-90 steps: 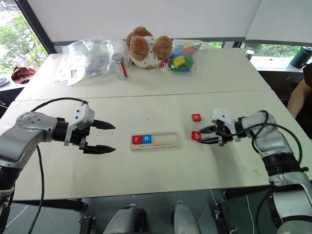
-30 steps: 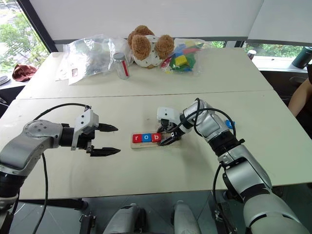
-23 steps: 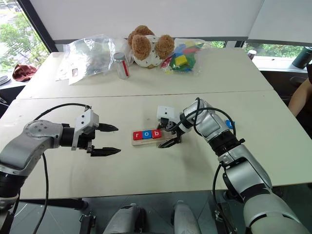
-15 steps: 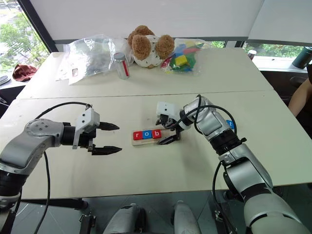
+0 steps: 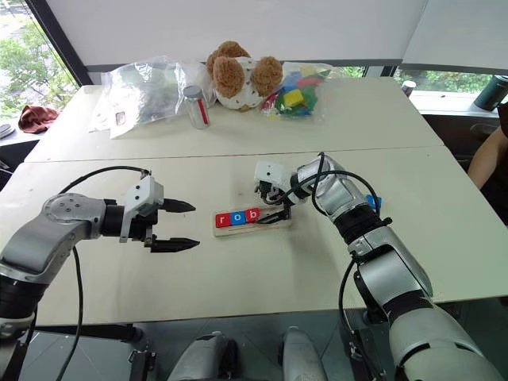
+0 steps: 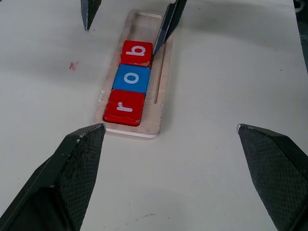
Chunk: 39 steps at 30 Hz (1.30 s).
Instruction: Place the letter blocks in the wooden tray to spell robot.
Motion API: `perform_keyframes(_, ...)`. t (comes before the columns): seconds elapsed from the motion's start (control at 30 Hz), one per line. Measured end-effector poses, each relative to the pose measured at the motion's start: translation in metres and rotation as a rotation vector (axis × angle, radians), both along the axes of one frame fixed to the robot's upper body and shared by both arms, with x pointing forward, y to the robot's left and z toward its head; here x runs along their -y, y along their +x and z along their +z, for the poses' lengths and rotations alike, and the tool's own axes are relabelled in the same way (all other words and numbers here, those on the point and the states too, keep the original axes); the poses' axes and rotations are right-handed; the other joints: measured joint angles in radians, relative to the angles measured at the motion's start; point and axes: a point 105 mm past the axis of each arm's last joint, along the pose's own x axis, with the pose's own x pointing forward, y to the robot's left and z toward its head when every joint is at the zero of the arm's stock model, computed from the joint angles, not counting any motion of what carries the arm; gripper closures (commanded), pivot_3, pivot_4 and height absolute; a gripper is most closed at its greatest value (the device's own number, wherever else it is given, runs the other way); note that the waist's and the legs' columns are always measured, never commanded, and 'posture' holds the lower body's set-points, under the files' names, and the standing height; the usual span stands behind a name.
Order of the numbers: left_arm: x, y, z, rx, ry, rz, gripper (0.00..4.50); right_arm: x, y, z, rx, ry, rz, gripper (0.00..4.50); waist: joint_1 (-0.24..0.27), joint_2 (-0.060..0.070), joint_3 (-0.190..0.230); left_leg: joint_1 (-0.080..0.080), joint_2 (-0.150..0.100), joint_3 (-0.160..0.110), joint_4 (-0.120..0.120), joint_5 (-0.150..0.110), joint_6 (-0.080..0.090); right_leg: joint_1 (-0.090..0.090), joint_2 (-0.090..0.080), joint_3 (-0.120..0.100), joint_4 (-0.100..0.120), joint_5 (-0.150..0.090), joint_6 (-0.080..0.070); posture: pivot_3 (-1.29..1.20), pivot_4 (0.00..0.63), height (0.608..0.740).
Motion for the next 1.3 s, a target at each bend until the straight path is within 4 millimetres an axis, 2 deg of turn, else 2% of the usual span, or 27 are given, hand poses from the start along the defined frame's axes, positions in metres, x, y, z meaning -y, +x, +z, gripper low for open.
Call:
perform_keyframes(0.17, 0.0, 0.0, -0.001, -0.003, 0.0, 0.003, 0.0, -0.001, -0.005, 0.002, -0.027, 0.004, 0.02, 0.05, 0.001, 0.0, 0.0, 0.0, 0.0, 0.0, 0.0, 0.0, 0.0, 0.0, 0.0, 0.0, 0.0, 0.0, 0.0, 0.0, 0.15, 0.74)
perform_keyframes(0.23, 0.0, 0.0, -0.001, -0.003, 0.001, 0.002, 0.0, -0.002, -0.011, 0.009, -0.039, 0.034, 0.028, 0.05, 0.003, 0.0, 0.0, 0.0, 0.0, -0.001, 0.0, 0.0, 0.0, 0.0, 0.0, 0.0, 0.0, 0.0, 0.0, 0.0, 0.15, 0.74)
perform_keyframes(0.33, 0.0, -0.001, -0.002, -0.004, 0.003, 0.002, 0.0, 0.009, -0.014, 0.022, -0.037, 0.069, -0.01, 0.05, 0.007, 0.0, 0.0, -0.001, 0.0, -0.001, 0.0, 0.0, 0.0, 0.0, -0.001, 0.0, 0.0, 0.0, 0.0, 0.0, 0.15, 0.74)
perform_keyframes(0.43, 0.0, -0.002, -0.002, -0.005, 0.003, -0.007, 0.0, 0.034, -0.01, 0.043, -0.005, 0.159, -0.177, 0.05, 0.009, 0.0, 0.0, -0.002, 0.0, -0.001, 0.0, 0.0, 0.0, 0.0, -0.001, 0.0, -0.001, 0.0, 0.0, 0.0, 0.15, 0.74)
perform_keyframes(0.53, 0.002, -0.003, 0.001, -0.004, -0.006, -0.024, 0.0, 0.07, 0.001, 0.068, 0.109, 0.292, -0.495, 0.05, 0.009, 0.0, 0.0, -0.002, 0.0, -0.002, 0.0, 0.0, 0.0, -0.001, -0.001, 0.0, 0.0, 0.0, 0.0, 0.0, 0.15, 0.74)
perform_keyframes(0.6, 0.003, -0.002, 0.005, 0.004, -0.013, -0.032, 0.0, 0.097, 0.005, 0.073, 0.182, 0.361, -0.722, 0.05, 0.009, 0.0, 0.0, -0.003, 0.0, -0.002, 0.0, 0.0, 0.0, -0.001, -0.001, 0.0, -0.001, 0.0, 0.0, 0.0, 0.15, 0.74)
perform_keyframes(0.63, 0.005, -0.001, 0.008, 0.009, -0.026, -0.039, 0.0, 0.107, 0.005, 0.07, 0.207, 0.41, -0.841, 0.05, 0.009, 0.0, -0.001, -0.003, 0.0, -0.002, 0.0, 0.0, 0.0, -0.001, -0.001, 0.0, 0.0, 0.0, 0.0, 0.0, 0.15, 0.74)
perform_keyframes(0.7, 0.011, 0.001, 0.015, 0.023, -0.049, -0.065, 0.0, 0.12, 0.001, 0.053, 0.214, 0.461, -1.029, 0.05, 0.007, 0.0, -0.001, -0.003, 0.0, -0.001, 0.0, 0.0, -0.001, -0.002, -0.001, 0.0, 0.0, 0.0, 0.0, 0.0, 0.15, 0.74)
perform_keyframes(0.83, 0.016, 0.009, 0.018, 0.025, -0.073, -0.077, 0.0, 0.124, -0.007, 0.013, 0.153, 0.499, -1.246, 0.05, 0.001, 0.001, -0.001, -0.003, 0.0, 0.001, 0.0, 0.001, -0.001, -0.004, 0.0, 0.002, 0.003, 0.0, 0.0, 0.0, 0.15, 0.74)
perform_keyframes(1.03, 0.018, 0.015, 0.011, 0.002, -0.061, -0.086, 0.0, 0.125, -0.005, -0.005, 0.093, 0.539, -1.339, 0.05, 0.001, 0.001, -0.001, -0.003, 0.0, 0.001, 0.0, 0.0, 0.0, -0.004, 0.001, 0.001, 0.004, 0.0, 0.0, 0.0, 0.15, 0.74)
perform_keyframes(1.17, 0.017, 0.015, 0.01, 0.005, -0.054, -0.081, 0.0, 0.124, -0.003, -0.02, 0.033, 0.528, -1.359, 0.05, 0.0, 0.001, -0.001, -0.003, 0.0, 0.001, 0.0, 0.0, 0.001, -0.004, 0.001, 0.001, 0.004, 0.0, 0.0, 0.0, 0.15, 0.74)
perform_keyframes(1.23, 0.017, 0.015, 0.009, 0.006, -0.053, -0.076, 0.0, 0.124, -0.001, -0.022, 0.038, 0.526, -1.351, 0.05, 0.0, 0.0, -0.001, -0.002, 0.0, 0.001, 0.0, -0.001, 0.003, -0.003, 0.001, 0.001, 0.004, 0.0, 0.0, 0.0, 0.15, 0.74)
perform_keyframes(1.3, 0.017, 0.014, 0.008, 0.002, -0.053, -0.074, 0.0, 0.122, 0.002, -0.023, 0.041, 0.527, -1.339, 0.55, -0.001, 0.0, -0.001, 0.001, 0.0, 0.001, 0.0, -0.002, 0.004, -0.001, 0.001, 0.001, 0.004, 0.0, 0.0, 0.0, 0.15, 0.74)
